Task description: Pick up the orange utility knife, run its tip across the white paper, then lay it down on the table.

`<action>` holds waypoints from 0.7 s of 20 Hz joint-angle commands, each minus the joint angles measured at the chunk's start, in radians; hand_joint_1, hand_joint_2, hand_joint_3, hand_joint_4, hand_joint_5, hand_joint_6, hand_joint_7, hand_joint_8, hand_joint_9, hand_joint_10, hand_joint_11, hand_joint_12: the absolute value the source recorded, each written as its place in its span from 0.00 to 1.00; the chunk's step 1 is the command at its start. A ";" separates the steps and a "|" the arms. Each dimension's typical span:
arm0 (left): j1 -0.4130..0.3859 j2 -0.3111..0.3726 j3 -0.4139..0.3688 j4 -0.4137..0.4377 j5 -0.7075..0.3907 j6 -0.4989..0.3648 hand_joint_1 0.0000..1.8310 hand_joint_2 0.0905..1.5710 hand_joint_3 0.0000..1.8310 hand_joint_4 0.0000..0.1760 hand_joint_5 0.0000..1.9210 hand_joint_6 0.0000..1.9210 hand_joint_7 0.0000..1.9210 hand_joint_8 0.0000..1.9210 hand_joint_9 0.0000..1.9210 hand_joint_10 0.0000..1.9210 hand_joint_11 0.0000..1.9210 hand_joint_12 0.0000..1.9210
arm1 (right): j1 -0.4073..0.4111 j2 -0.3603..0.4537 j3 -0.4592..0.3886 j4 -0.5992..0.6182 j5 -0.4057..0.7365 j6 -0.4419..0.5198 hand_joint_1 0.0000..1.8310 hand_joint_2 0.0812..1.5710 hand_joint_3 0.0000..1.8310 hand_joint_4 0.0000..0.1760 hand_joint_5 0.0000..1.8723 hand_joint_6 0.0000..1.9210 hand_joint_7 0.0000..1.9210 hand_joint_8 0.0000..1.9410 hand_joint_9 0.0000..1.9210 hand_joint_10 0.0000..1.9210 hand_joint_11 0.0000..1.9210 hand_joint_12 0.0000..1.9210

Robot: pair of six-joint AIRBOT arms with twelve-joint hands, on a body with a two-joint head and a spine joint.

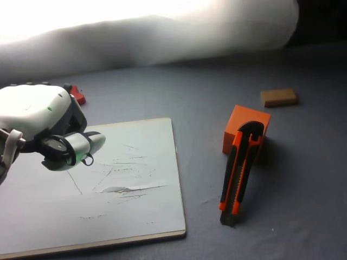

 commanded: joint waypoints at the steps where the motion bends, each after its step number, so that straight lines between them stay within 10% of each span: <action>1: -0.003 0.007 0.004 0.050 -0.088 0.001 0.00 0.68 0.13 0.00 0.01 0.04 0.03 0.03 0.02 0.05 0.00 0.10 | 0.013 -0.002 0.003 -0.011 0.060 -0.007 0.13 0.57 0.14 0.00 0.00 0.01 0.02 0.03 0.01 0.05 0.00 0.06; 14: -0.009 0.000 -0.057 -0.091 -0.337 0.167 0.00 0.76 0.00 0.00 0.03 0.00 0.04 0.00 0.04 0.00 0.00 0.20 | 0.034 -0.199 0.099 -0.012 0.158 -0.013 0.20 0.61 0.00 0.00 0.00 0.00 0.00 0.00 0.00 0.00 0.01 0.01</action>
